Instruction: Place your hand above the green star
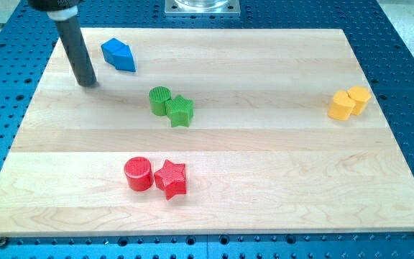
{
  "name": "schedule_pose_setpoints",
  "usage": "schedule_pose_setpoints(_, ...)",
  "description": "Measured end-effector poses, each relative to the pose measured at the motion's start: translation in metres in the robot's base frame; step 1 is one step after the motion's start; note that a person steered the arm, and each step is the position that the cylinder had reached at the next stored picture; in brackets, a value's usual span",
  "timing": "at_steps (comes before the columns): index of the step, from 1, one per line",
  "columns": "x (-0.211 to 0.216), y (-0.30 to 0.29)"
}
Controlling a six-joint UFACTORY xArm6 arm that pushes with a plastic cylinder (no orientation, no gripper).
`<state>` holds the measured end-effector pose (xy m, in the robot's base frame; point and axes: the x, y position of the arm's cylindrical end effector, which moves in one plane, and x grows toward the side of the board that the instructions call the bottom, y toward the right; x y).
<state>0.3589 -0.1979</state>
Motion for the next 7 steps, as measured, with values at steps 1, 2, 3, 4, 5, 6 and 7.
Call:
schedule_pose_setpoints(1,-0.023,0.077)
schedule_pose_setpoints(2,-0.069,0.039)
schedule_pose_setpoints(3,-0.086,-0.012)
schedule_pose_setpoints(4,-0.05,0.025)
schedule_pose_setpoints(5,-0.058,0.108)
schedule_pose_setpoints(6,-0.052,0.179)
schedule_pose_setpoints(7,-0.059,0.186)
